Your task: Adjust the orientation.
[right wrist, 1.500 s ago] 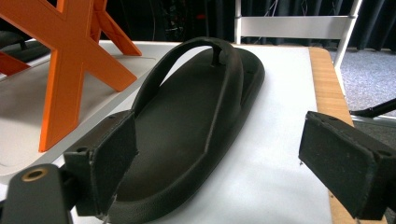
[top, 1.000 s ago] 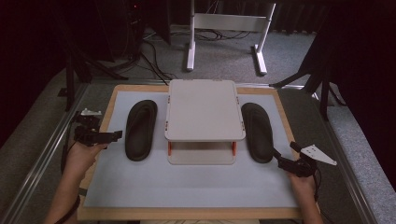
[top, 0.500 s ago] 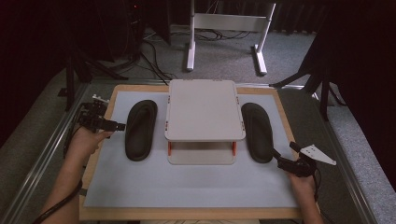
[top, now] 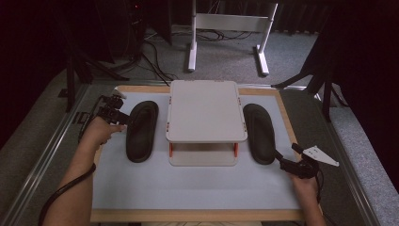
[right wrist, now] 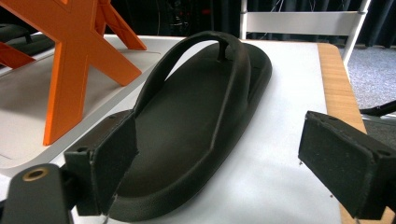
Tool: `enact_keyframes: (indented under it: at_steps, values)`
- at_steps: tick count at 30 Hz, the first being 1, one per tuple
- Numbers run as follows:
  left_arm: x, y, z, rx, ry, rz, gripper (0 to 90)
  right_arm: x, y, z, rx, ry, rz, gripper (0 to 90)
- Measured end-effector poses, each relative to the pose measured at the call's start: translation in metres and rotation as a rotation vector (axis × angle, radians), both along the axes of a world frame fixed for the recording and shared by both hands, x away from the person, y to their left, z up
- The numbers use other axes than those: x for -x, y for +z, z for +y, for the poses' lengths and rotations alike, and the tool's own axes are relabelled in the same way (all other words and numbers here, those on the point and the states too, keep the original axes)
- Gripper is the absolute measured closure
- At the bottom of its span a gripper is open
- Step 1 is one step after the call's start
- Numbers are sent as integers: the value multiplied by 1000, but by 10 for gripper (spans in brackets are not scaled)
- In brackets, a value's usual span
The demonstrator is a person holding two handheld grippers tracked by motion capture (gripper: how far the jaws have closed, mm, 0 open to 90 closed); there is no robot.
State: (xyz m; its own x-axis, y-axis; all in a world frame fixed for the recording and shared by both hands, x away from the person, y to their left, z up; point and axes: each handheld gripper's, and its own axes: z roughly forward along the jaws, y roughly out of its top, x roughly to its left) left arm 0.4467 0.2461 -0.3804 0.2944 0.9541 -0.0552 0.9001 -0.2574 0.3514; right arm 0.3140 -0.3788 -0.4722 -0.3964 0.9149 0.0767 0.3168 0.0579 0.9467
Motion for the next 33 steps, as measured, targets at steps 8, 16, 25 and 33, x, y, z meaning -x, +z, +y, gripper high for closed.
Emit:
enact_keyframes:
  at_steps: [8, 16, 25, 33]
  values:
    - [-14, -14, -9, -28, 2, 45, 318, 0, 0, 0, 2, 2, 5, 112]
    - [-26, -23, -17, -58, -3, 99, 408, -1, -1, 1, 9, 3, 10, 112]
    - [-34, -27, -21, -71, 8, 87, 595, -1, 0, 0, 10, 3, 5, 130]
    - [-34, -34, -18, -56, -2, 63, 719, -1, 0, 1, 15, 0, 4, 130]
